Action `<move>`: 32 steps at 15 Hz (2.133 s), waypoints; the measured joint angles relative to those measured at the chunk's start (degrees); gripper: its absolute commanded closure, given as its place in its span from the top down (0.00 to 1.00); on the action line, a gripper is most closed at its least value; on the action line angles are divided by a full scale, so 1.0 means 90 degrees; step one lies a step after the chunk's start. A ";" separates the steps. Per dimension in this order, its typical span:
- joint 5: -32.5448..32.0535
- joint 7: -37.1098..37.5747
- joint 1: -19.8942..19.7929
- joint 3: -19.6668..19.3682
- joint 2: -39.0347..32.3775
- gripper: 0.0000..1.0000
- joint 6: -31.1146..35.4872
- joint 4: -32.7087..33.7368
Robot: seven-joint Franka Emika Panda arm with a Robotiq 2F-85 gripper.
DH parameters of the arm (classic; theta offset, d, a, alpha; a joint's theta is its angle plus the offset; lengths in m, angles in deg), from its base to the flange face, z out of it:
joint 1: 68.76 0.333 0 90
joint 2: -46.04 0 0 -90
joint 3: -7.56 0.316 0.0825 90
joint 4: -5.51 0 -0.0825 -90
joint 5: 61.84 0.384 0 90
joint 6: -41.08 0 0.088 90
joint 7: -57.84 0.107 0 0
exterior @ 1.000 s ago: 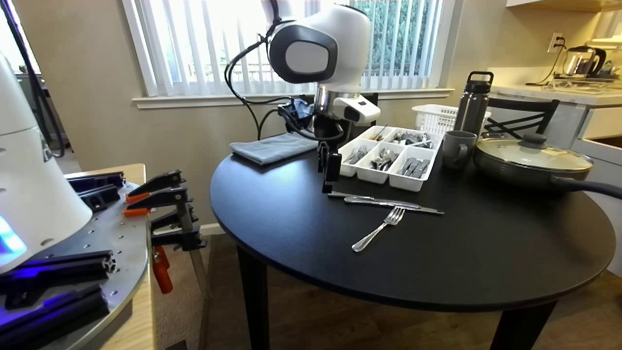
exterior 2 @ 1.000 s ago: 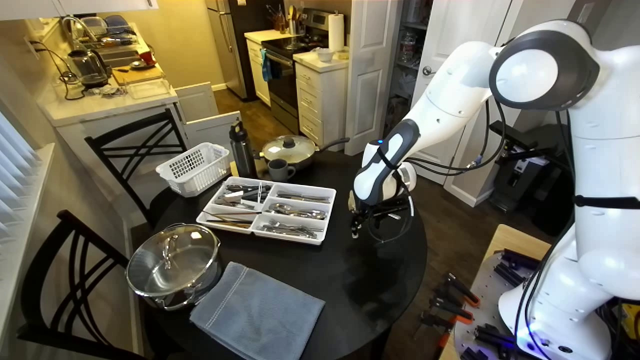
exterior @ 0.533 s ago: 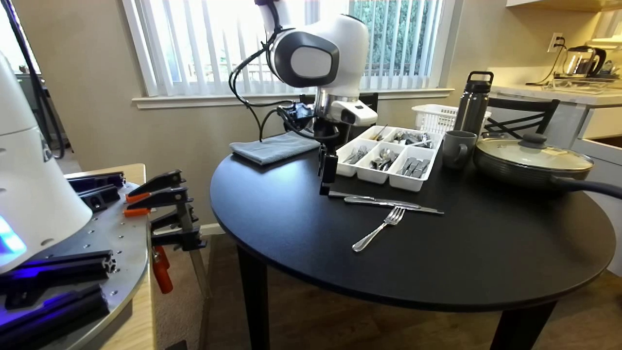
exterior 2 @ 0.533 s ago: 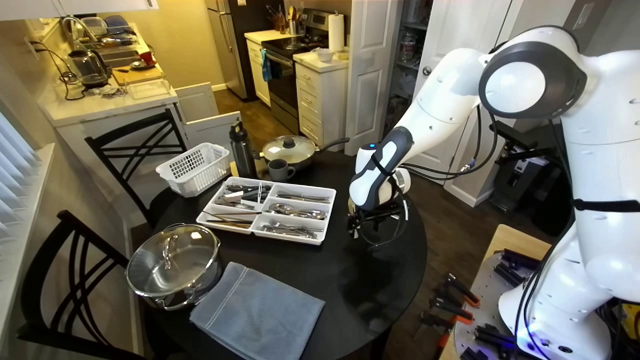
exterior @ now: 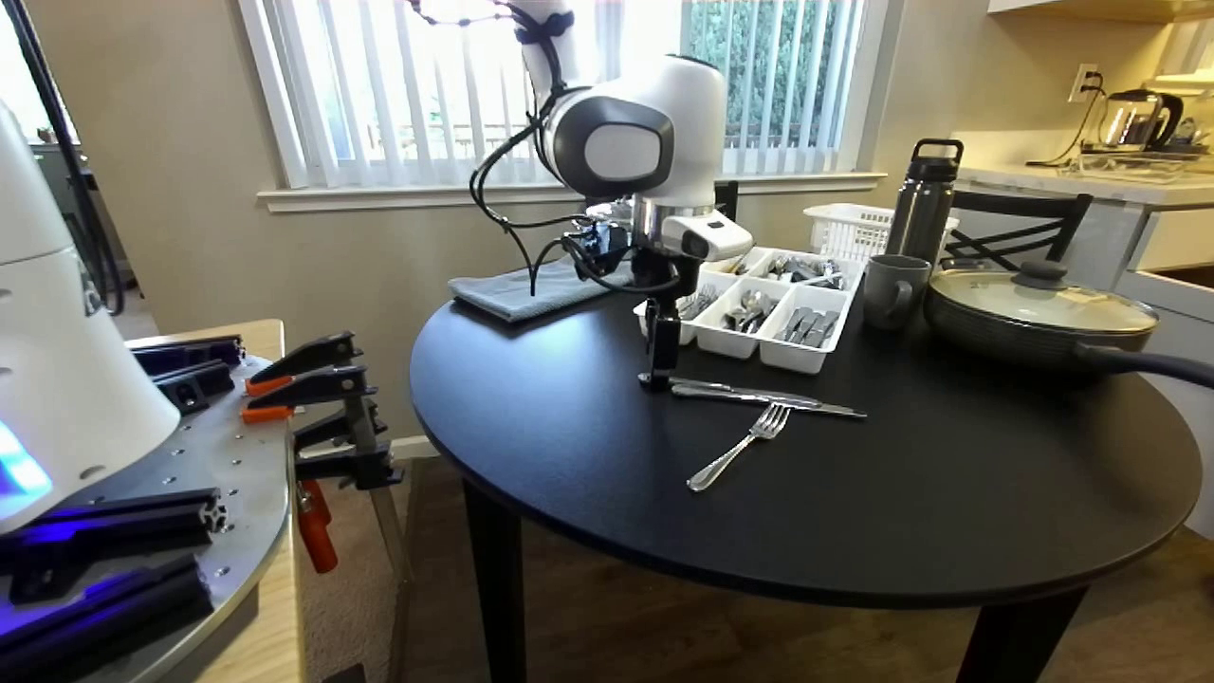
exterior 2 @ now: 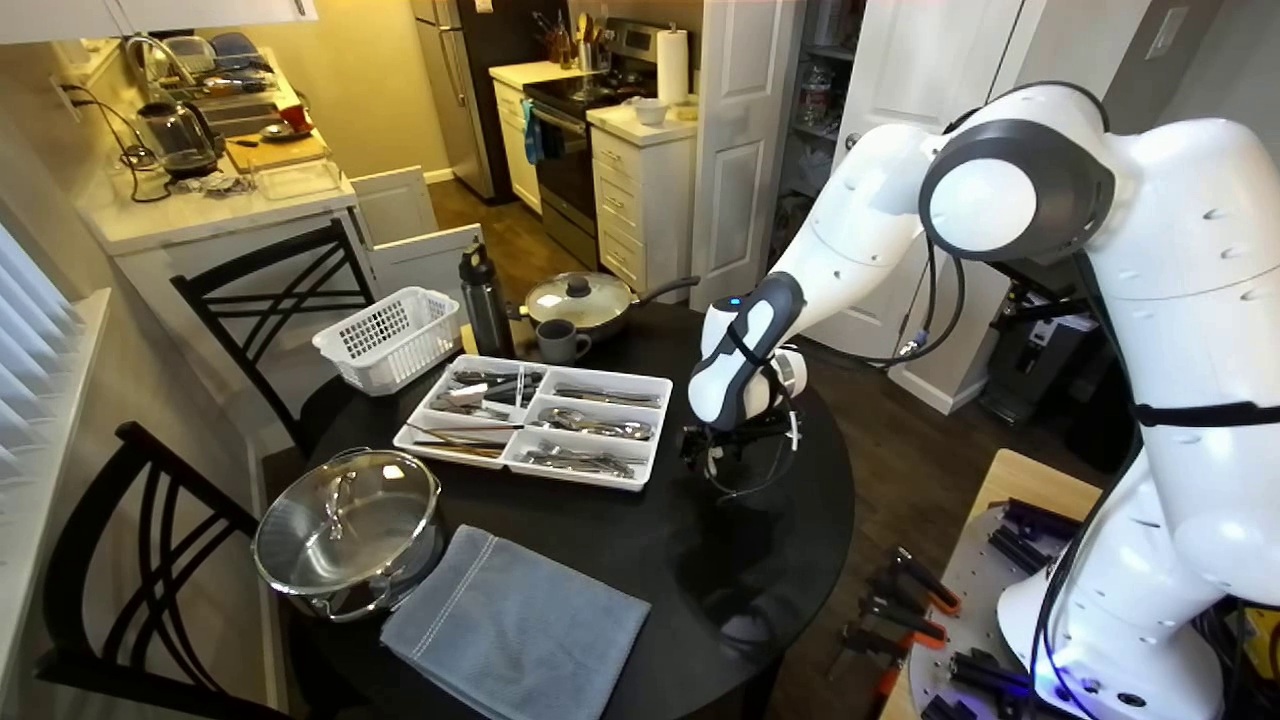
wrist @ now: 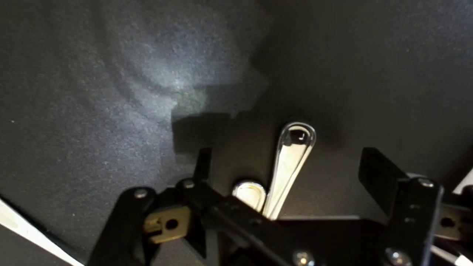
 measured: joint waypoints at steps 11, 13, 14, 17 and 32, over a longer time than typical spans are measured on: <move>0.0006 0.0387 0.0059 -0.0014 -0.0358 0.03 -0.0003 0.0511; 0.0006 0.0439 0.0128 -0.0069 -0.0345 0.06 -0.0012 0.0531; 0.0006 0.0448 0.0168 -0.0104 -0.0347 0.04 -0.0013 0.0538; 0.0004 0.0530 0.0305 -0.0203 -0.0350 0.05 -0.0015 0.0568; 0.2068 0.0516 -0.1023 0.0920 -0.0339 0.05 0.1172 0.0381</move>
